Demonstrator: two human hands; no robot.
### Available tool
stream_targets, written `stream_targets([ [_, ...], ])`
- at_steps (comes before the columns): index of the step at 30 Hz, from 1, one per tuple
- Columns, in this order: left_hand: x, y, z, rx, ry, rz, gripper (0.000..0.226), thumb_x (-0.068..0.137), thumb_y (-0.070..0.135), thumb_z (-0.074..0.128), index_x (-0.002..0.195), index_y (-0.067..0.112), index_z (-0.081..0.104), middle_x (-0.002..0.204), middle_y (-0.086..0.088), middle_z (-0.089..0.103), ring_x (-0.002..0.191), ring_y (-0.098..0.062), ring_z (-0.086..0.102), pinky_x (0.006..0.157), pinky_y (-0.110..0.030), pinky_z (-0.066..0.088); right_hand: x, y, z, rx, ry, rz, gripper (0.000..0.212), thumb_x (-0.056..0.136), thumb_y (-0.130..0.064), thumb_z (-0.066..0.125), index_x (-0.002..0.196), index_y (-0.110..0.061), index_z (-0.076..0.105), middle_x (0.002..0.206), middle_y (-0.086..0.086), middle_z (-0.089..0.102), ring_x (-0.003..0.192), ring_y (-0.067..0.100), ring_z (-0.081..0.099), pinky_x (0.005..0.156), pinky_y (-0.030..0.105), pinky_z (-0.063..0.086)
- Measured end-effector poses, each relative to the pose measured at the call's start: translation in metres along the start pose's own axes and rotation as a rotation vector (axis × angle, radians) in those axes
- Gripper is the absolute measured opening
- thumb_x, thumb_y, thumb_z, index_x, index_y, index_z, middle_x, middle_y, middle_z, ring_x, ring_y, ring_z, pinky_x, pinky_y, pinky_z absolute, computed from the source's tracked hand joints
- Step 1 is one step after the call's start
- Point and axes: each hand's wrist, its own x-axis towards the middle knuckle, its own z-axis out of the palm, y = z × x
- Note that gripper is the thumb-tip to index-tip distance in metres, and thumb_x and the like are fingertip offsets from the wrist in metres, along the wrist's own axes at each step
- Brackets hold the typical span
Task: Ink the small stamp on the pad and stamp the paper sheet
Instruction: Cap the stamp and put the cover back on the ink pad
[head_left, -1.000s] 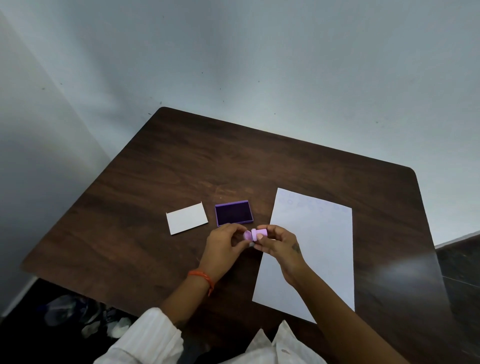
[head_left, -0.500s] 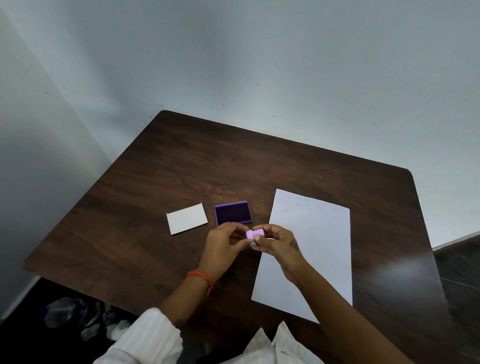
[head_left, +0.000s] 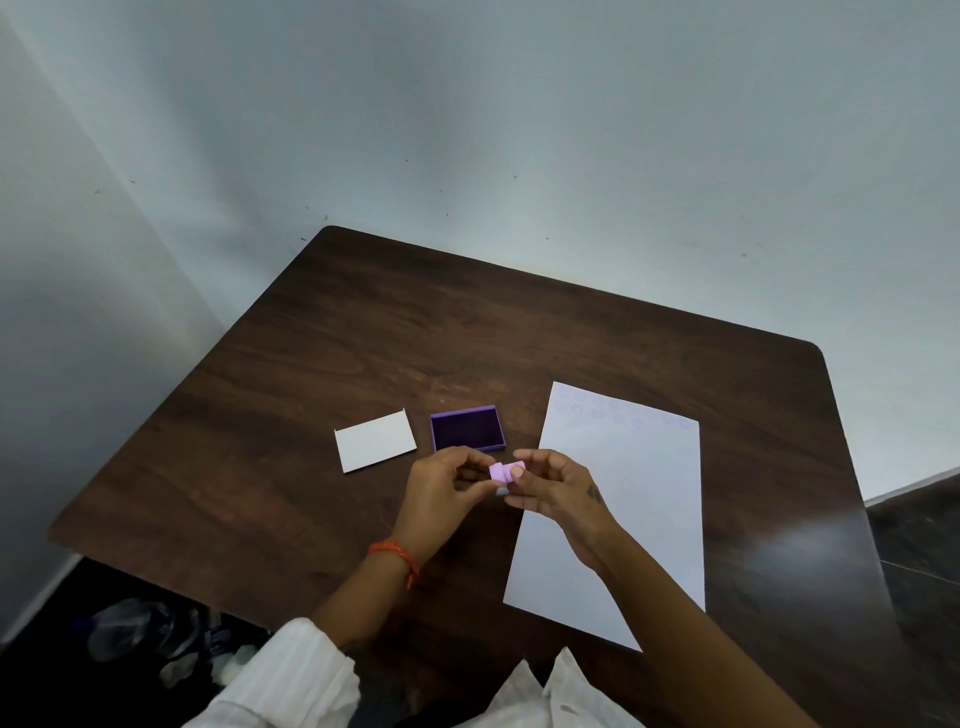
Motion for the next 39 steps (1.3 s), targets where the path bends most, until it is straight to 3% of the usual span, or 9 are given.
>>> stream_targets([
  [7,0.003,0.002,0.001,-0.022,0.01,-0.003,0.023,0.072,0.018,0.075,0.094,0.019,0.067,0.094,0.001,0.069,0.082,-0.003,0.062,0.072,-0.002,0.047,0.004,-0.001,0.002,-0.07,0.08,0.023,0.021,0.08,-0.031,0.065,0.09,-0.013,0.067,0.086,0.006,0.072,0.073,0.017,0.071,0.066,0.019,0.058],
  [12,0.003,0.001,0.002,-0.032,0.022,-0.015,0.024,0.072,0.02,0.075,0.095,0.019,0.067,0.094,0.001,0.07,0.084,-0.005,0.064,0.072,-0.009,0.05,0.004,0.0,0.0,0.031,0.008,-0.002,0.023,0.079,-0.019,0.068,0.102,-0.015,0.064,0.101,0.008,0.069,0.089,0.021,0.07,0.072,0.023,0.059],
  [15,0.002,0.001,0.004,-0.02,0.009,-0.011,0.024,0.072,0.02,0.075,0.095,0.018,0.067,0.094,-0.001,0.07,0.083,-0.006,0.064,0.072,-0.009,0.051,0.002,0.004,0.0,0.005,0.037,-0.011,0.012,0.08,-0.019,0.067,0.092,-0.018,0.067,0.096,0.01,0.07,0.082,0.018,0.071,0.069,0.019,0.058],
  [18,0.003,0.0,0.004,-0.016,0.007,-0.014,0.024,0.072,0.02,0.074,0.095,0.018,0.067,0.094,-0.001,0.07,0.083,-0.005,0.064,0.072,-0.006,0.05,0.005,0.005,0.0,-0.044,0.064,0.043,0.023,0.08,-0.026,0.066,0.098,-0.011,0.065,0.096,0.012,0.071,0.078,0.018,0.071,0.067,0.021,0.058],
  [23,0.003,-0.001,0.004,-0.027,0.004,-0.037,0.025,0.072,0.019,0.075,0.095,0.019,0.067,0.095,0.0,0.07,0.084,-0.005,0.064,0.072,-0.01,0.05,0.008,0.005,-0.002,-0.013,0.032,0.01,0.03,0.078,-0.018,0.07,0.106,-0.012,0.063,0.106,0.011,0.069,0.092,0.024,0.069,0.076,0.026,0.058],
  [30,0.004,-0.003,0.009,-0.008,0.003,-0.046,0.024,0.073,0.021,0.074,0.095,0.021,0.066,0.096,0.001,0.07,0.083,-0.002,0.063,0.074,-0.012,0.052,0.01,0.008,0.001,0.001,0.045,0.042,0.016,0.078,-0.021,0.07,0.092,-0.016,0.065,0.096,0.009,0.069,0.082,0.02,0.069,0.067,0.019,0.058],
  [33,0.004,-0.004,0.011,0.005,-0.014,-0.048,0.033,0.073,0.021,0.074,0.104,0.019,0.063,0.105,-0.002,0.068,0.091,-0.008,0.063,0.086,-0.027,0.055,0.013,0.01,0.002,-0.173,0.115,-0.011,0.024,0.075,-0.026,0.073,0.095,-0.017,0.064,0.094,0.002,0.068,0.086,0.018,0.066,0.072,0.022,0.057],
  [36,0.004,-0.008,0.011,0.05,-0.033,-0.079,0.052,0.071,0.021,0.076,0.119,0.021,0.054,0.121,-0.002,0.059,0.104,-0.011,0.058,0.088,-0.023,0.05,0.02,0.014,0.002,-0.417,0.261,-0.157,0.016,0.074,-0.03,0.073,0.085,-0.026,0.062,0.079,-0.014,0.062,0.074,0.008,0.06,0.064,0.011,0.046],
  [39,0.002,-0.013,0.007,0.092,-0.037,-0.097,0.056,0.072,0.021,0.075,0.122,0.023,0.05,0.125,-0.001,0.055,0.103,-0.008,0.054,0.086,-0.021,0.048,0.031,0.019,0.012,-0.496,0.378,-0.284,0.011,0.078,-0.032,0.063,0.069,-0.026,0.059,0.068,-0.01,0.058,0.061,0.007,0.054,0.064,0.014,0.045],
])
